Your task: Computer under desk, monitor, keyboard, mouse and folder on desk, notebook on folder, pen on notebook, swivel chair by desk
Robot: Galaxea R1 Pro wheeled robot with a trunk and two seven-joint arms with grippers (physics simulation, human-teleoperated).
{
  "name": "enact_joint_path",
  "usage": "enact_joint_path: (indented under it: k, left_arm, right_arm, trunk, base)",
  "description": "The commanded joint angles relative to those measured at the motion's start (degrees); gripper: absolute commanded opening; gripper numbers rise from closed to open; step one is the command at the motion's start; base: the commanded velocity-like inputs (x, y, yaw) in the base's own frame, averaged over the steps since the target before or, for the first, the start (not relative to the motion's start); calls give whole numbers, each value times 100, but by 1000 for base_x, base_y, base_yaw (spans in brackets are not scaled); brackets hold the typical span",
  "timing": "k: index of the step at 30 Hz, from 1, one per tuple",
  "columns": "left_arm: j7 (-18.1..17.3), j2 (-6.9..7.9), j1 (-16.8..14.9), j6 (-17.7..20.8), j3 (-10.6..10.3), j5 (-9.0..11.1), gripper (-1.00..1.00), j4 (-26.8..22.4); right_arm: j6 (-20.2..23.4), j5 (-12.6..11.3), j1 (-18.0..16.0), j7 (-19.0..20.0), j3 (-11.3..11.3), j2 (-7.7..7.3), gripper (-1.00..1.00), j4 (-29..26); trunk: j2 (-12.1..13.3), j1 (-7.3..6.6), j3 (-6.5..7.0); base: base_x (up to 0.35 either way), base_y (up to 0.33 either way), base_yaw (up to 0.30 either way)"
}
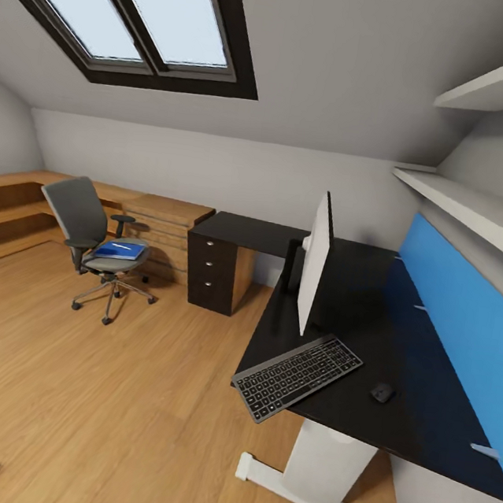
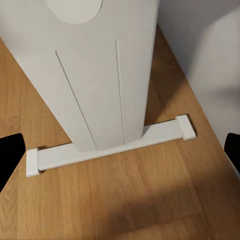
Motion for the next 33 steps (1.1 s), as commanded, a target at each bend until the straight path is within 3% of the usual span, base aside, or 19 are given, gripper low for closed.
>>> enact_joint_path:
  k: [1,10,11,13,16,21,24,27,28,33]
  left_arm:
    - [41,6,-4,-25,-49,58,100,3]
    - [43,20,-4,-27,-43,63,100,3]
    - [44,20,-4,-27,-41,65,100,3]
    - [44,20,-4,-27,-41,66,100,3]
    - [44,20,-5,-27,-37,66,100,3]
    - [45,20,-4,-27,-27,67,100,3]
    - [45,20,-4,-29,-21,67,100,3]
    - [49,20,-5,-32,-22,67,100,1]
    - [52,20,-4,-33,-22,67,100,2]
    - [71,24,-4,-35,-22,67,100,-4]
  right_arm:
    - [-25,-53,-6,1,34,1,100,9]
    - [-129,-62,-7,-14,35,-81,100,-123]
    - [-148,-91,-5,-29,21,-200,100,-382]
    - [-73,-114,-6,-45,8,-300,100,-763]
    - [185,-122,-5,-69,-16,-360,100,-1272]
    - [1216,-127,-3,-297,-117,-501,100,-2599]
    - [2561,-118,24,-580,-174,-602,100,-3890]
    - [3266,-108,32,-650,-183,-620,100,-4447]
    - [3741,-103,35,-678,-191,-628,100,-4762]
    - [5033,-80,2,-777,-196,-684,100,-5347]
  trunk:
    - [-5,0,-6]
    - [-5,0,-6]
    - [-5,0,-6]
    - [-5,0,-6]
    - [-5,0,-6]
    - [-5,0,-6]
    - [-5,0,-6]
    - [-5,0,-6]
    - [-5,0,-6]
    - [-5,0,-6]
  base:
    - [0,-13,0]
    - [0,-2,0]
    - [0,0,0]
    - [0,0,0]
    - [0,0,0]
    - [0,0,0]
    - [0,0,0]
    - [0,0,0]
    - [0,0,0]
    - [0,0,0]
